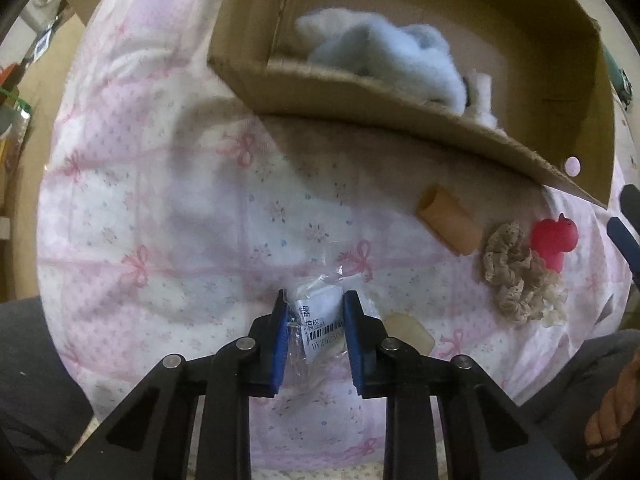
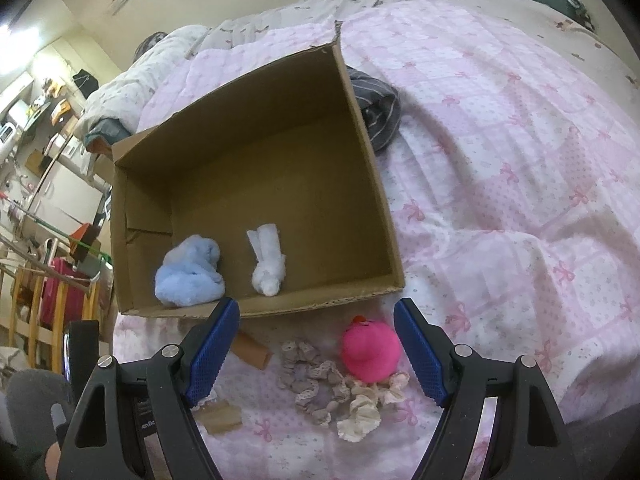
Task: Organize soft objects
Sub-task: 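Grasp the clear plastic packet on the bedspread with the left tool, then grasp the tan cardboard tube with the right tool, then carry the packet into the box with the left tool while the right tool carries the tube, then open both tools to release the packet and tube in the box, then withdraw both tools from the box toward the remaining items, then grasp the cream cloth with the right tool while the left tool approaches the tan item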
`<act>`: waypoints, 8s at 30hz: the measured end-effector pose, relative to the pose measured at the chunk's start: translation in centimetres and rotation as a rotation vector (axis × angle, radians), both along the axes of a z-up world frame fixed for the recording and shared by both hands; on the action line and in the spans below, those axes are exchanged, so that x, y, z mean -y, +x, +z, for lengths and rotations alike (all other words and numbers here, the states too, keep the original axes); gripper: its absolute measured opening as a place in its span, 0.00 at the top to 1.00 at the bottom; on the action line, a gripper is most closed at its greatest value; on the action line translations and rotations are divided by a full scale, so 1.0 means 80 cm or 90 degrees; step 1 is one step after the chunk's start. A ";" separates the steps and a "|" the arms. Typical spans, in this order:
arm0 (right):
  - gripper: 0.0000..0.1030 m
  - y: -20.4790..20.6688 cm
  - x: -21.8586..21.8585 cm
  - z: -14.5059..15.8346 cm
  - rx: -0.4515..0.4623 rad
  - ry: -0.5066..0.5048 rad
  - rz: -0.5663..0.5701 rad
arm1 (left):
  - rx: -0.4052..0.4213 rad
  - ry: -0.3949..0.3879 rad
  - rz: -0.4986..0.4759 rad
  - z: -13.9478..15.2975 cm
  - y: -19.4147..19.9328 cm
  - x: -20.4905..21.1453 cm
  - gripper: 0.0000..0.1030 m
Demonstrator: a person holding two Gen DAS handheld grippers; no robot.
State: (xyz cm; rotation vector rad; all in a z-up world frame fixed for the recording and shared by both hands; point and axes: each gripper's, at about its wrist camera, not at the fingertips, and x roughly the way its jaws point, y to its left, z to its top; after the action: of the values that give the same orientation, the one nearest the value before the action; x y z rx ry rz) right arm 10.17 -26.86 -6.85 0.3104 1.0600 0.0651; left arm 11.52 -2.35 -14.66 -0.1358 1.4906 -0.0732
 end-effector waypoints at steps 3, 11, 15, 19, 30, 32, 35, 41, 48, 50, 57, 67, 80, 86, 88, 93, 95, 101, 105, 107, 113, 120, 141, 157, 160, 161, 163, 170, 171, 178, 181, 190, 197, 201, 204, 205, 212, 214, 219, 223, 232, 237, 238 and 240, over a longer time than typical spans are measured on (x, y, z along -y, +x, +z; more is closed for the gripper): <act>0.18 0.000 -0.003 -0.003 -0.005 -0.002 0.006 | 0.030 -0.004 0.002 0.038 0.001 -0.009 0.78; 0.18 -0.007 -0.020 -0.007 -0.030 0.043 0.057 | 0.120 0.012 -0.003 0.131 -0.003 -0.037 0.78; 0.18 -0.025 -0.032 -0.017 -0.065 0.107 0.042 | 0.149 0.015 0.000 0.150 -0.020 -0.056 0.78; 0.18 -0.047 -0.044 -0.056 -0.157 0.217 -0.008 | 0.134 0.004 0.024 0.119 -0.028 -0.065 0.78; 0.46 -0.050 -0.102 -0.119 -0.264 0.274 -0.035 | 0.125 0.018 0.040 0.107 -0.023 -0.060 0.78; 0.46 -0.048 -0.110 -0.127 -0.269 0.276 -0.035 | 0.123 0.013 0.047 0.107 -0.023 -0.063 0.78; 0.46 -0.042 -0.123 -0.140 -0.276 0.273 -0.030 | 0.119 0.005 0.055 0.105 -0.022 -0.067 0.78; 0.89 -0.031 -0.125 -0.146 -0.262 0.240 -0.011 | 0.119 -0.003 0.055 0.106 -0.022 -0.067 0.78; 0.93 -0.032 -0.126 -0.120 -0.220 0.219 0.026 | 0.115 0.000 0.050 0.103 -0.020 -0.065 0.78; 0.93 -0.031 -0.125 -0.105 -0.200 0.217 0.034 | 0.116 0.002 0.049 0.102 -0.020 -0.064 0.78; 0.93 -0.030 -0.109 -0.059 -0.153 0.205 0.058 | 0.110 0.000 0.050 0.099 -0.020 -0.064 0.78; 0.93 -0.010 -0.074 0.008 -0.078 0.158 0.118 | 0.113 0.006 0.051 0.096 -0.019 -0.064 0.78; 0.93 -0.011 -0.037 -0.011 -0.053 0.198 0.098 | 0.112 0.029 0.046 0.086 -0.017 -0.056 0.78; 0.93 -0.009 -0.038 -0.009 -0.052 0.210 0.104 | 0.188 0.042 -0.006 0.121 -0.023 -0.034 0.78; 0.93 -0.008 -0.038 0.000 -0.041 0.217 0.111 | 0.212 0.044 -0.022 0.138 -0.019 -0.028 0.78; 0.93 0.006 -0.030 0.034 -0.004 0.239 0.117 | 0.268 0.032 -0.028 0.183 0.020 -0.021 0.78; 0.93 0.017 -0.026 0.048 0.009 0.246 0.114 | 0.292 0.035 -0.036 0.197 0.039 -0.014 0.78; 0.93 0.053 -0.011 0.075 0.064 0.214 0.115 | 0.330 0.034 -0.082 0.192 0.090 0.019 0.78; 0.93 0.071 0.002 0.060 0.080 0.177 0.099 | 0.329 0.013 -0.091 0.165 0.104 0.028 0.78; 0.93 0.076 0.010 0.042 0.065 0.173 0.080 | 0.330 0.022 -0.100 0.147 0.106 0.033 0.78; 0.93 0.090 0.017 0.017 0.027 0.178 0.053 | 0.295 0.017 -0.126 0.120 0.118 0.048 0.78; 0.92 0.096 0.003 0.002 -0.001 0.134 0.057 | 0.299 0.009 -0.154 0.110 0.112 0.057 0.78; 0.92 0.093 -0.015 0.000 -0.006 0.063 0.087 | 0.294 0.020 -0.141 0.110 0.114 0.057 0.77; 0.26 0.092 0.003 0.011 0.042 0.117 0.043 | 0.299 0.043 -0.127 0.112 0.113 0.053 0.37; 0.26 0.093 0.009 0.008 0.033 0.128 0.029 | 0.300 0.043 -0.123 0.113 0.113 0.053 0.37; 0.26 0.094 0.010 0.007 0.029 0.132 0.026 | 0.301 0.045 -0.122 0.114 0.112 0.053 0.37; 0.26 0.095 0.011 0.007 0.027 0.135 0.024 | 0.304 0.046 -0.119 0.115 0.112 0.053 0.37; 0.26 0.094 0.007 0.008 0.030 0.126 0.031 | 0.305 0.022 -0.126 0.124 0.106 0.052 0.37; 0.26 0.094 0.007 0.008 0.031 0.124 0.032 | 0.305 0.021 -0.126 0.126 0.103 0.052 0.37; 0.26 0.089 0.004 0.015 0.044 0.108 0.037 | 0.324 0.013 -0.098 0.154 0.073 0.029 0.37; 0.26 0.081 0.003 0.021 0.053 0.099 0.043 | 0.315 0.021 -0.084 0.154 0.059 0.018 0.37; 0.26 0.048 0.015 0.040 0.073 0.080 0.051 | 0.309 0.021 -0.038 0.160 0.025 -0.007 0.37; 0.26 0.022 0.024 0.047 0.081 0.092 0.044 | 0.302 0.006 -0.010 0.156 -0.003 -0.017 0.37; 0.26 0.010 0.024 0.044 0.070 0.105 0.035 | 0.304 0.005 -0.027 0.151 -0.017 -0.006 0.36; 0.26 0.004 0.024 0.040 0.054 0.098 0.022 | 0.311 0.007 -0.034 0.151 -0.020 -0.004 0.36; 0.26 0.003 0.024 0.038 0.047 0.092 0.017 | 0.312 0.008 -0.031 0.150 -0.018 -0.006 0.36; 0.26 -0.005 0.039 0.022 0.010 0.057 -0.003 | 0.260 -0.028 0.027 0.130 -0.004 -0.025 0.36; 0.26 -0.008 0.045 0.017 0.000 0.054 -0.007 | 0.252 -0.030 0.034 0.125 -0.002 -0.026 0.36; 0.26 -0.006 0.051 -0.017 -0.088 0.037 -0.013 | 0.237 -0.023 0.031 0.116 0.001 -0.020 0.36; 0.26 0.001 0.035 -0.053 -0.183 0.044 0.017 | 0.235 -0.025 0.030 0.115 0.002 -0.020 0.36; 0.40 0.001 0.013 -0.093 -0.274 0.014 0.061 | 0.234 -0.046 0.082 0.117 0.009 -0.043 0.36; 0.71 -0.005 0.008 -0.097 -0.286 -0.003 0.086 | 0.225 -0.041 0.088 0.112 0.013 -0.045 0.36; 0.77 -0.008 0.006 -0.093 -0.278 -0.003 0.091 | 0.224 -0.041 0.089 0.112 0.014 -0.045 0.36; 0.80 -0.013 0.005 -0.082 -0.261 -0.006 0.099 | 0.222 -0.043 0.092 0.111 0.014 -0.045 0.36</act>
State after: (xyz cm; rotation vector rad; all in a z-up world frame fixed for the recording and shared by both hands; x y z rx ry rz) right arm 9.12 -27.23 -13.44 0.2364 1.4905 0.1407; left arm 12.64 1.28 -5.79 -0.2710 1.1282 -0.0293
